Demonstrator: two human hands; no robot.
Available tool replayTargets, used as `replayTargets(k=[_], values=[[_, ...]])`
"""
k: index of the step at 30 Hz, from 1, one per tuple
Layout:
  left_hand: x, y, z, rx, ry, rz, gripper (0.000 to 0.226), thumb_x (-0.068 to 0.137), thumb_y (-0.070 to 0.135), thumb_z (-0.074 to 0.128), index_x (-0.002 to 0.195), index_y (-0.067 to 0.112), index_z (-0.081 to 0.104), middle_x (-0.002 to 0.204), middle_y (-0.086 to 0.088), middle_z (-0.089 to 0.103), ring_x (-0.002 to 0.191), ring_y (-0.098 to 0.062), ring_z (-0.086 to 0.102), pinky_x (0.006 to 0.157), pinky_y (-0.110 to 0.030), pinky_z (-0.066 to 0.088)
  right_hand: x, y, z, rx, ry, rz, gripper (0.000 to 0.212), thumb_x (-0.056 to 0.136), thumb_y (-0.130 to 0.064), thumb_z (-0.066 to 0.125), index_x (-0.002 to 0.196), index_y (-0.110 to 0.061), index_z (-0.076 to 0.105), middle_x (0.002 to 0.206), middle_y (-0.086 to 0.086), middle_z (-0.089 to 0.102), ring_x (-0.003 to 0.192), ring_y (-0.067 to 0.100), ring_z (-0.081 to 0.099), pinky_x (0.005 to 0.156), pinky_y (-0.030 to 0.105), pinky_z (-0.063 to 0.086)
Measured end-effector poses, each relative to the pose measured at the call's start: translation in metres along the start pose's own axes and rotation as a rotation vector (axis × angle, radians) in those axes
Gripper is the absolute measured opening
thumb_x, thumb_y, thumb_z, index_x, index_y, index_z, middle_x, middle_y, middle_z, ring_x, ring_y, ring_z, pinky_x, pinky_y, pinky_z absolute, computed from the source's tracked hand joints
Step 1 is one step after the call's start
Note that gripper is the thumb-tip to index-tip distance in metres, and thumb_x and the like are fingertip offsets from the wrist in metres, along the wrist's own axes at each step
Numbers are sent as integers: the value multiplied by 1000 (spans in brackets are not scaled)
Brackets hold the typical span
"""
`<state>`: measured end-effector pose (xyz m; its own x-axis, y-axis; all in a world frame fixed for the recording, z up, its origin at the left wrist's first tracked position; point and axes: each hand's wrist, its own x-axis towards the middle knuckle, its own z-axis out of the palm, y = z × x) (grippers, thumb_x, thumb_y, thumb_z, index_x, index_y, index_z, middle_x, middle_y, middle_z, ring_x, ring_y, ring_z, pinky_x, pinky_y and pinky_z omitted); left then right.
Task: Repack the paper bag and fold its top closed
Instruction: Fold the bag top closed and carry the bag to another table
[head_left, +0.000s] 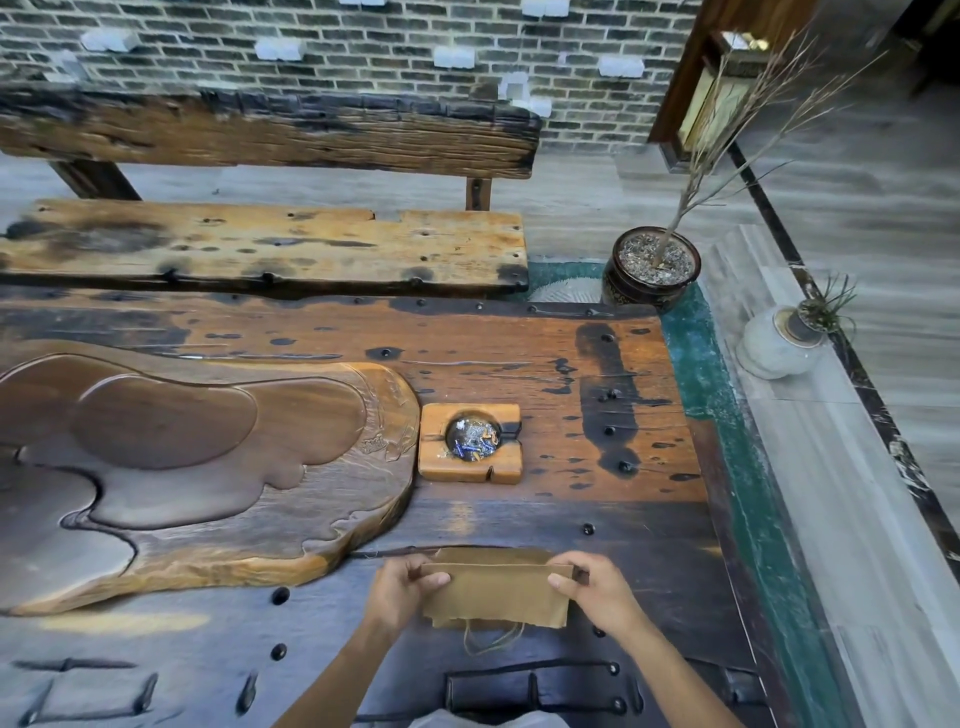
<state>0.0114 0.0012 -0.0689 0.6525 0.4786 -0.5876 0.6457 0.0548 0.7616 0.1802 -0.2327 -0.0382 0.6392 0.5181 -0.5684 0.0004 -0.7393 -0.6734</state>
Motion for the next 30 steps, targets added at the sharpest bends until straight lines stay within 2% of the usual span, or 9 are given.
replayTargets(k=[3, 6, 10, 15, 19, 23, 25, 28, 30], values=[[-4, -5, 8, -107, 78, -68, 37, 79, 7, 76, 60, 14, 45, 59, -2, 37, 60, -15, 36, 56, -28, 31, -4, 7, 12, 238, 89, 95, 10, 89, -2, 68, 92, -11, 72, 87, -4, 76, 82, 12, 70, 70, 15, 52], [-4, -3, 12, -186, 84, -91, 49, 81, -3, 71, 56, 18, 33, 49, 11, 33, 50, -7, 33, 47, -17, 30, -9, 5, 21, 332, 173, 155, 13, 88, 3, 66, 85, -7, 73, 77, -4, 78, 73, 6, 71, 66, 16, 53], [-5, 0, 7, -231, 64, -105, 28, 83, 2, 72, 65, 11, 51, 63, -5, 46, 64, -18, 43, 59, -29, 35, -4, 3, 25, 320, 186, 146, 18, 88, -1, 67, 72, -9, 68, 69, -6, 75, 73, 13, 68, 70, 25, 50], [-9, 27, -1, -263, 104, -68, 21, 84, 0, 70, 65, 1, 60, 62, -2, 56, 62, -15, 49, 57, -26, 39, -1, -16, 14, 269, 261, 63, 42, 87, -2, 66, 54, -12, 43, 50, -14, 52, 55, 1, 50, 55, 17, 37], [-7, 56, -16, -268, 154, 46, 31, 82, 5, 72, 63, 10, 48, 62, -6, 35, 62, -17, 34, 54, -28, 28, 0, -41, -8, 300, 287, -32, 35, 86, -2, 69, 58, -6, 49, 58, -9, 58, 61, 7, 53, 57, 20, 40], [-11, 107, -37, -365, 127, 120, 22, 79, 3, 74, 62, 0, 61, 65, -5, 55, 68, -17, 46, 65, -33, 35, -2, -84, -41, 336, 304, -141, 26, 90, -5, 66, 65, -7, 60, 62, -4, 71, 63, 10, 68, 62, 17, 48], [-20, 143, -43, -409, 140, 180, 26, 80, -1, 72, 56, 4, 65, 61, 0, 61, 64, -15, 51, 62, -29, 41, -5, -111, -60, 353, 312, -186, 32, 93, -5, 63, 63, -16, 62, 62, -13, 72, 63, 0, 67, 61, 13, 48], [-49, 204, -52, -474, 180, 289, 45, 82, -9, 66, 45, 15, 56, 43, 15, 55, 46, -5, 50, 44, -13, 41, -7, -147, -87, 349, 388, -291, 20, 94, -11, 61, 75, -13, 68, 80, -2, 77, 81, 16, 72, 73, 34, 56], [-58, 232, -63, -526, 218, 359, 29, 80, -8, 69, 62, 14, 64, 50, 19, 63, 54, 1, 58, 52, -7, 45, -12, -172, -105, 357, 441, -399, 16, 93, -16, 62, 81, -6, 63, 81, 11, 73, 79, 26, 68, 76, 42, 54]])
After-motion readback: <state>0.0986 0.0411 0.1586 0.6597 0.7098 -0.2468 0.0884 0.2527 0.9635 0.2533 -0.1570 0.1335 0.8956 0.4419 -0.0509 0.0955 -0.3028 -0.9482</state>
